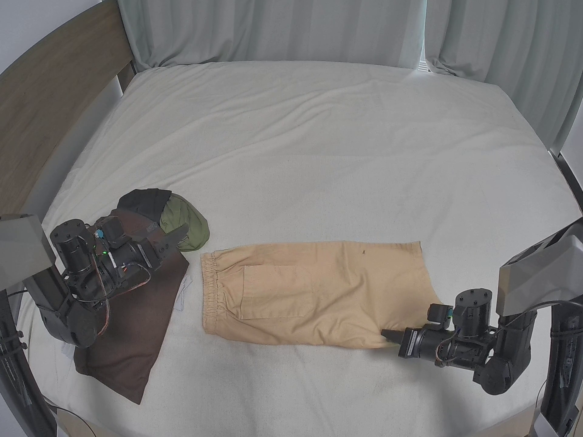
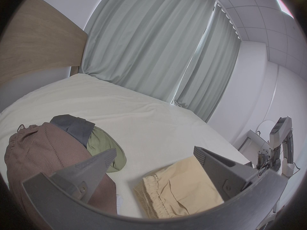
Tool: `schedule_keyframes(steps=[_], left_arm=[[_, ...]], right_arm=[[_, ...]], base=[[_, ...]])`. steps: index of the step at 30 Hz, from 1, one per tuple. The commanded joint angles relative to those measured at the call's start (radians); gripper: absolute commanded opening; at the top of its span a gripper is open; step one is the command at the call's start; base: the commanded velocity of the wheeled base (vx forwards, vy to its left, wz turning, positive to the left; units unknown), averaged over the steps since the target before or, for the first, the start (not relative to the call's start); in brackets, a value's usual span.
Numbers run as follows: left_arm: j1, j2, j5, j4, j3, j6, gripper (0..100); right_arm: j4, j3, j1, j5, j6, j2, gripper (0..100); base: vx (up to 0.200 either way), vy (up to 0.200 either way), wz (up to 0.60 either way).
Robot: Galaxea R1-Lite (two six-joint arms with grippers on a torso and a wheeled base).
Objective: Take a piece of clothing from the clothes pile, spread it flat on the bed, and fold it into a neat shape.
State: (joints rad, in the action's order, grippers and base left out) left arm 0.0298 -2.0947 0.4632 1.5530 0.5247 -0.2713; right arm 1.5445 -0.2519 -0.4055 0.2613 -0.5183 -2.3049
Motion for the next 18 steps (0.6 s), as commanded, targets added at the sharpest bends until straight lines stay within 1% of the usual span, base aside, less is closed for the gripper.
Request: schedule_keyframes(steps=[1,6,11,18], left_arm=[[0.001,-0.001,0.000,0.001,-0.002,0.000,100],[0.001,-0.004,0.000,0.001,-0.003,0.000,100],[0.001,-0.002,0.000,0.001,-0.003,0.000,100],[0.002,-0.001,0.000,0.001,-0.005,-0.002,100]], right_arm=[[0.000,0.065,0.002,-0.005,0.020,0.027,0],[0.000,0.129,0.019,-0.007,0.063,0.039,0],[0.000,0.206,0.021,-0.005,0.064,0.059,0],[0.000,0.221,0.024,-0.007,0.064,0.053,0]], base=[[0.000,0.000,0.00],[0.000,0.000,0.00],[0.000,0.000,0.00],[0.000,0.000,0.00]])
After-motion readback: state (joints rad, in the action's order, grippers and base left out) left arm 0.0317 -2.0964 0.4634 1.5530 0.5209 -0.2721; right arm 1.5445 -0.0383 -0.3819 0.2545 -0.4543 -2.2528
